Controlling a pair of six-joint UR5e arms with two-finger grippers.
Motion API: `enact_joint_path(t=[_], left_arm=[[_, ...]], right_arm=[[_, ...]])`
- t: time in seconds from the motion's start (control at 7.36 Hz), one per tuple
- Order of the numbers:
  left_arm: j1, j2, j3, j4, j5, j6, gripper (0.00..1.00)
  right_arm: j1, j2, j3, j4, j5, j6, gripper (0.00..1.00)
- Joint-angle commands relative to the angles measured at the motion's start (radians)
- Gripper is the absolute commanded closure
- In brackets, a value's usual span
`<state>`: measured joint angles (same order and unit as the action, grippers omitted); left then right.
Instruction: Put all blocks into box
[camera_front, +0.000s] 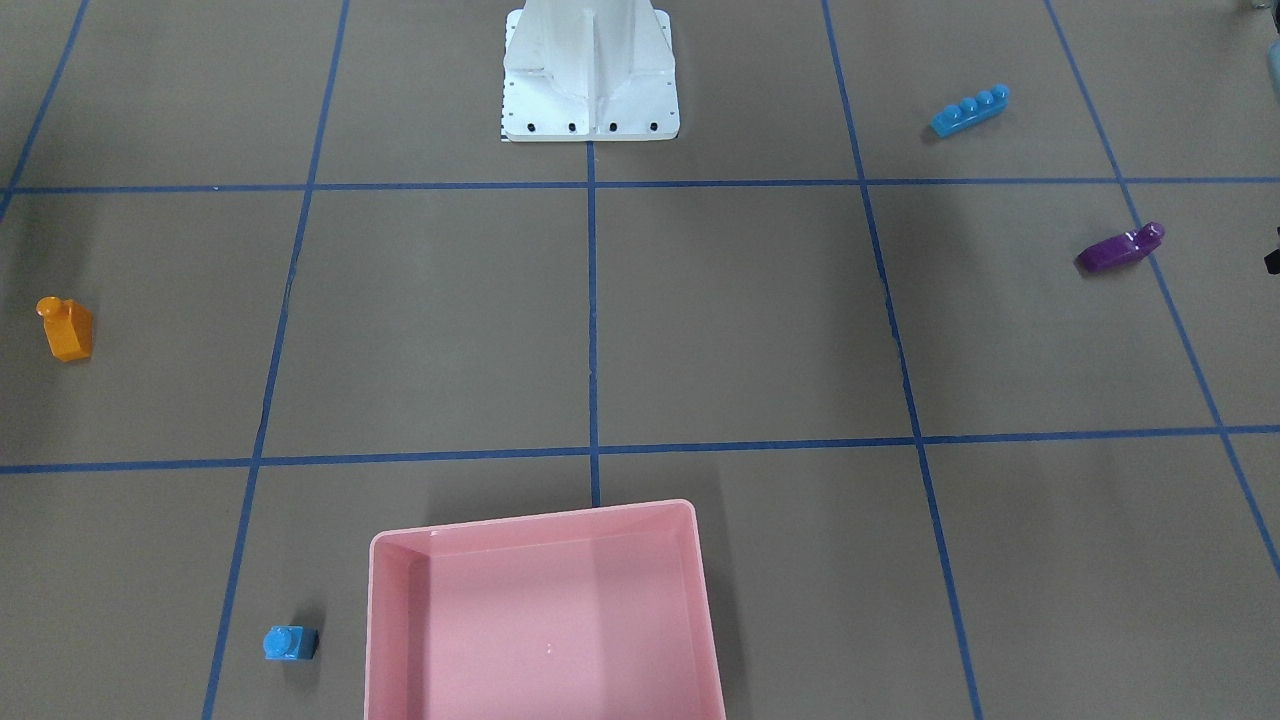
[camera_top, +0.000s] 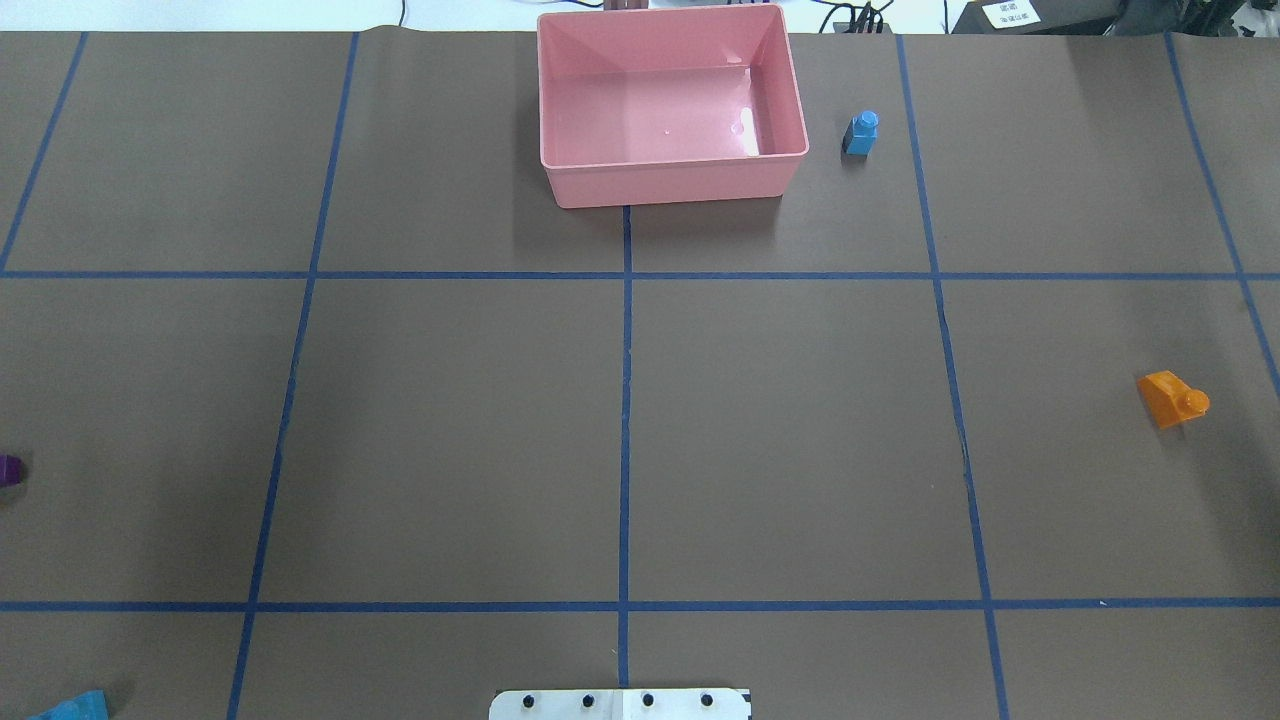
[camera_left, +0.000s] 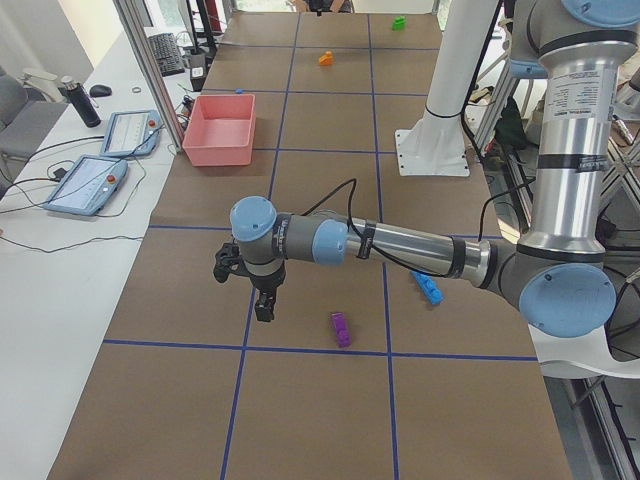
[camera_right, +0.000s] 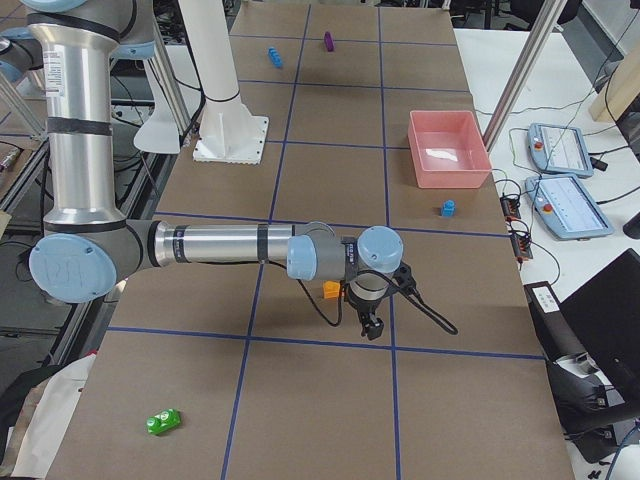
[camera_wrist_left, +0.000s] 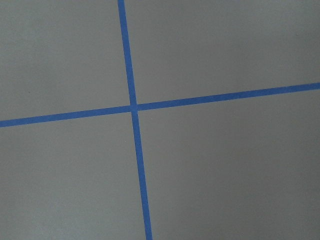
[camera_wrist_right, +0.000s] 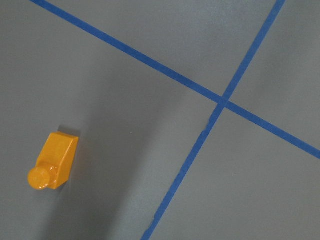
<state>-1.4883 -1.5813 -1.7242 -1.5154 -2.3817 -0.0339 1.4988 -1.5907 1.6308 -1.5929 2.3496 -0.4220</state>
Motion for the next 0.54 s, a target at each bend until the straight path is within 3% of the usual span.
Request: enact_joint_path(t=[0.0, 0.41], left_arm=[[-0.003, 0.003, -0.020, 0.001, -0.004, -0.006, 0.00], [-0.003, 0.009, -0.032, -0.002, -0.004, -0.006, 0.00]], right_arm=[[-0.002, 0.006, -0.002, 0.007, -0.001, 0.002, 0.00], [-0.008, 0.005, 0.006, 0.008, 0.002, -0.004, 0.00]])
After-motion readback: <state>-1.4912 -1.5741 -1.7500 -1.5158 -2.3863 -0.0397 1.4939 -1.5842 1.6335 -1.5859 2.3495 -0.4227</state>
